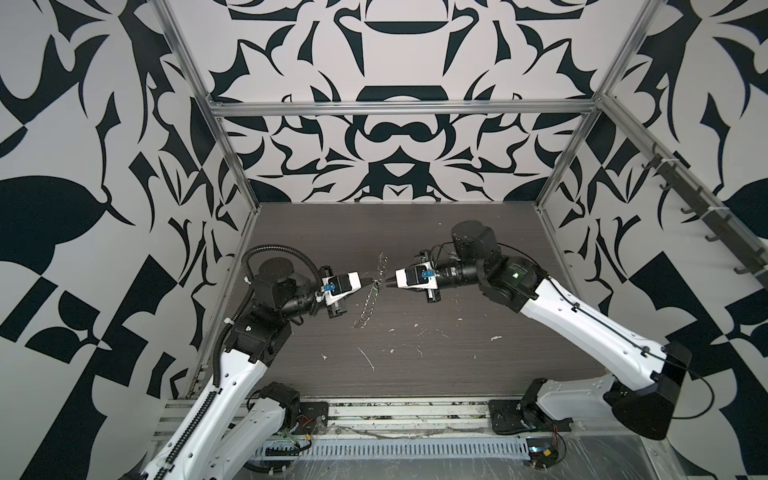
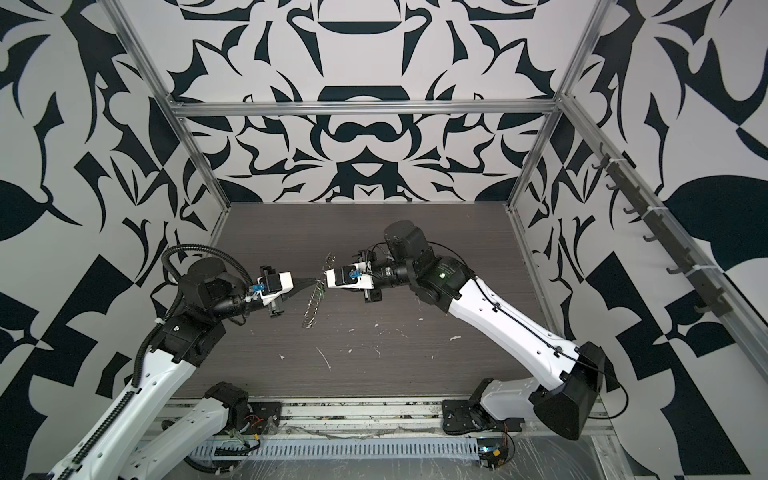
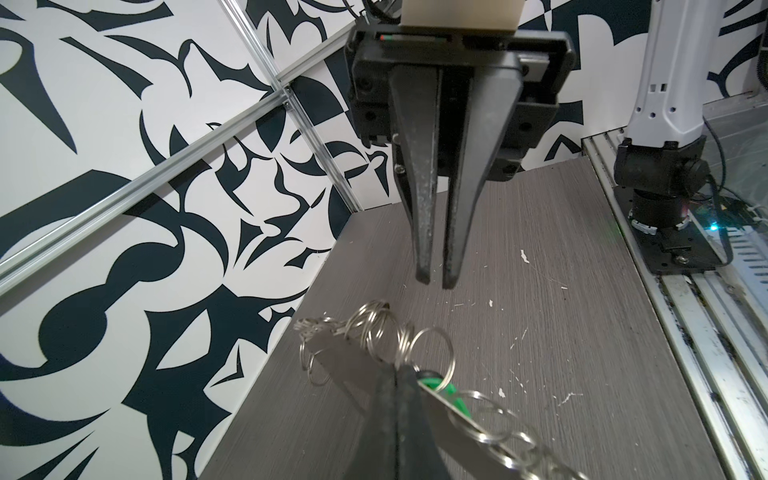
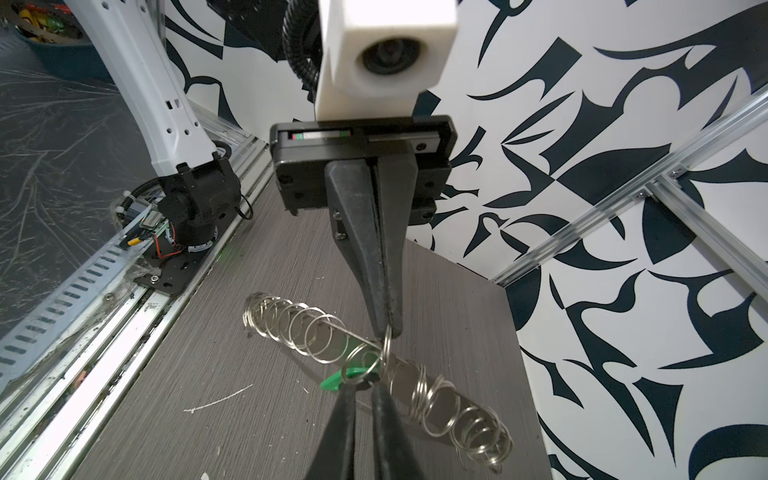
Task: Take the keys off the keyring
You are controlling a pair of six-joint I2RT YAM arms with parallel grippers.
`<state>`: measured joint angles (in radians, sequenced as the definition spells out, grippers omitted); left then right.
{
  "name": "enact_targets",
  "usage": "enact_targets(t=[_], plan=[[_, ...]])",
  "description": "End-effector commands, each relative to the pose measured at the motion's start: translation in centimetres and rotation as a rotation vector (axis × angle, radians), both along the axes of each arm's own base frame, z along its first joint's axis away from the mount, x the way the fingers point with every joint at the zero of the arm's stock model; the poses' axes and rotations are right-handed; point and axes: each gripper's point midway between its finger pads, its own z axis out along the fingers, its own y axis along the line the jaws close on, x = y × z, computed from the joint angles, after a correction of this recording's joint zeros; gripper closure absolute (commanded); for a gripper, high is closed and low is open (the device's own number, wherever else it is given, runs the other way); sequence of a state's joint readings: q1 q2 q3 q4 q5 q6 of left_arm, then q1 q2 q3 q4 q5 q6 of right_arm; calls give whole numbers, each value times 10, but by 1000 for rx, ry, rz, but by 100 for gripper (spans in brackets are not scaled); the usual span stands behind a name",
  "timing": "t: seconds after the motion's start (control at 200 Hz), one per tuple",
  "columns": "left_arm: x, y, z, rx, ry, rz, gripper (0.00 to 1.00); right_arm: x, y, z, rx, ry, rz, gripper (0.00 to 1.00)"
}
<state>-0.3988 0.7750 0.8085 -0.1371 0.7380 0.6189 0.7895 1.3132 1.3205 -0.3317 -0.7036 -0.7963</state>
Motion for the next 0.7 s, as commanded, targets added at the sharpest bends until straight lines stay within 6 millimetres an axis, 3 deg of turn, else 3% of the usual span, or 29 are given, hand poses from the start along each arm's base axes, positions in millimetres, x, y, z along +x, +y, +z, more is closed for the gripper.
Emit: enact_targets(t=[0.0,0.695], plan=[[-5,-1,8,-18,-55,-24,100,3,5,14,36,-18,-11,86],[-7,-3,11,-27,-41,-33,100,9,22,16,52,-5,-12,84]])
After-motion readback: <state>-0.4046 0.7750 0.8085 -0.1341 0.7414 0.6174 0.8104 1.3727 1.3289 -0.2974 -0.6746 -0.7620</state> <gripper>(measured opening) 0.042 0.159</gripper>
